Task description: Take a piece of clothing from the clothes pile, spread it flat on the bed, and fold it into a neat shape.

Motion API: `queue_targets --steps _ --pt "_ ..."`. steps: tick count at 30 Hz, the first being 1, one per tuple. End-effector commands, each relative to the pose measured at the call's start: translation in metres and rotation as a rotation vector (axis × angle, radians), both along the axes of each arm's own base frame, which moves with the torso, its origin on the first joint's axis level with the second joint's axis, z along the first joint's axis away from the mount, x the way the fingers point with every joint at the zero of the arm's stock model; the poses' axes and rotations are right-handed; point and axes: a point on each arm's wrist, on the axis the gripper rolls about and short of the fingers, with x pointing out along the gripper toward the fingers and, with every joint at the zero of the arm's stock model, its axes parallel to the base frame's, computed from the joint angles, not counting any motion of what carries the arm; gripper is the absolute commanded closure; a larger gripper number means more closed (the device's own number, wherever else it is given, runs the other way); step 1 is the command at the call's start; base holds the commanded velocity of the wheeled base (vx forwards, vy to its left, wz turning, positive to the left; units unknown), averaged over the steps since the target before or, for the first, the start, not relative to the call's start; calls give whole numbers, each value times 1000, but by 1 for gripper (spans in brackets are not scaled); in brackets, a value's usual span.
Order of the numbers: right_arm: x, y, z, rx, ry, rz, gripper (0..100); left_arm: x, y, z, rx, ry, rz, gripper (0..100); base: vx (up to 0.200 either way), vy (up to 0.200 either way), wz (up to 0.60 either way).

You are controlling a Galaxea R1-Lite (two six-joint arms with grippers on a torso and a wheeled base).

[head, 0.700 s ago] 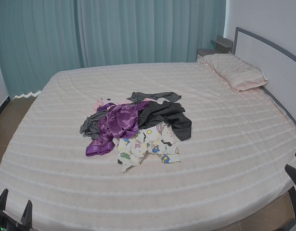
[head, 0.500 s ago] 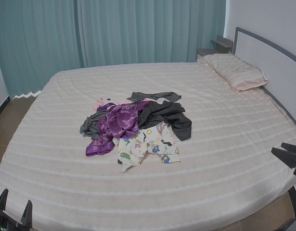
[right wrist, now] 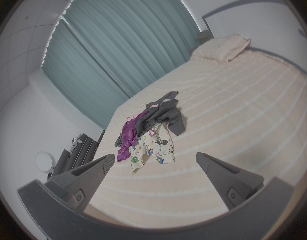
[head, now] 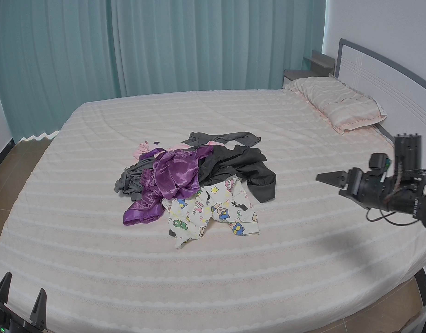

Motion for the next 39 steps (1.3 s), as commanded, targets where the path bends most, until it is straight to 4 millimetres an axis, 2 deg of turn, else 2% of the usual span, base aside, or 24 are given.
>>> queue_targets --steps 1,6,16,21,28,39 --pt "113 108 -139 37 213 -55 0 0 0 -5 0 0 0 0 0 0 0" --pt "127 124 -167 8 218 -59 0 0 0 -5 0 0 2 0 0 0 0" --pt "149 147 -196 -37 178 -65 0 0 0 -5 0 0 2 0 0 0 0" --pt "155 149 -199 -64 154 -52 0 0 0 -5 0 0 2 0 0 0 0" --pt "156 152 -215 -131 135 -12 0 0 0 -5 0 0 2 0 0 0 0" --pt "162 182 -219 -174 60 48 0 0 0 -5 0 0 0 0 0 0 0"
